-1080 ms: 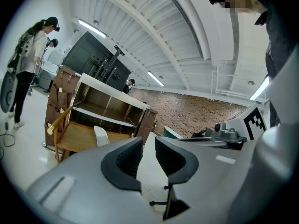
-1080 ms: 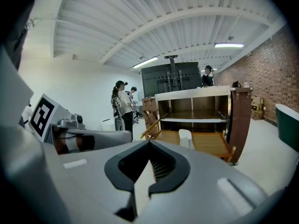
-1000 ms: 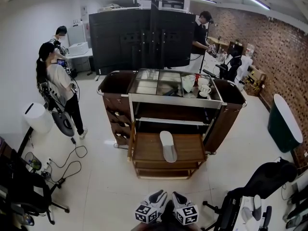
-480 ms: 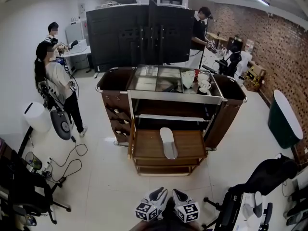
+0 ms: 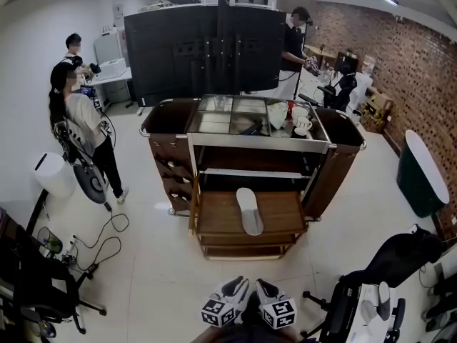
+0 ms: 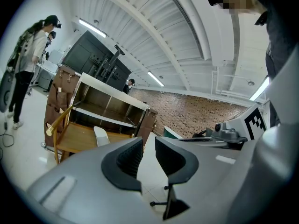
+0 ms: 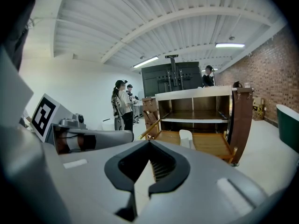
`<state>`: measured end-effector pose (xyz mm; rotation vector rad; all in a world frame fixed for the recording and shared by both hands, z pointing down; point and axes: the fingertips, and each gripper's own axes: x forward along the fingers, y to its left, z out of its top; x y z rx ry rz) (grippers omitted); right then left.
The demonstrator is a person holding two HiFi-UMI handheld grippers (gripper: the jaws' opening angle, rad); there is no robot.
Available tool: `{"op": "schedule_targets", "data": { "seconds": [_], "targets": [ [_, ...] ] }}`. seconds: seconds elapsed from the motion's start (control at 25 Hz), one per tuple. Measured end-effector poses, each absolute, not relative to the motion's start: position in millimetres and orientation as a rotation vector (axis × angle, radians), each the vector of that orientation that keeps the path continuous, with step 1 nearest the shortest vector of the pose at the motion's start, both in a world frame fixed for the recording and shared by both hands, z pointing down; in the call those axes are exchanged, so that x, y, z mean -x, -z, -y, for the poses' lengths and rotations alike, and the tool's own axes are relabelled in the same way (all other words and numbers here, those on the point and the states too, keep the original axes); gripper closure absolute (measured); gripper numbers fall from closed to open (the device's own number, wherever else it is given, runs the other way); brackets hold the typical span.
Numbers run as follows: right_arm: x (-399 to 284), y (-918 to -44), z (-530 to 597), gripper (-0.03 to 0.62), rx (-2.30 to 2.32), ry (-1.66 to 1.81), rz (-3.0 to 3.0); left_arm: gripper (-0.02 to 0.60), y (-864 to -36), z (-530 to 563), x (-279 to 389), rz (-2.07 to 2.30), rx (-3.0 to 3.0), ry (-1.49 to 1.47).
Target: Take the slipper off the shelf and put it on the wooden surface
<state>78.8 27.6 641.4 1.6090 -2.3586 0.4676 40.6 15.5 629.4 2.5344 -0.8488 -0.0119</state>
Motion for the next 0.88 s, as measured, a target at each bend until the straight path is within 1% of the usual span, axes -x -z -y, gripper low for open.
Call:
{"op": "schedule_targets", "data": {
  "seconds": [0.88],
  "targets": [
    [-77.8, -636.5, -22.3, 0.594, -1.607, -0.441, 2.362, 0.485, -625.3, -9.4, -37.6, 0.857, -2.543, 0.026]
  ]
}}
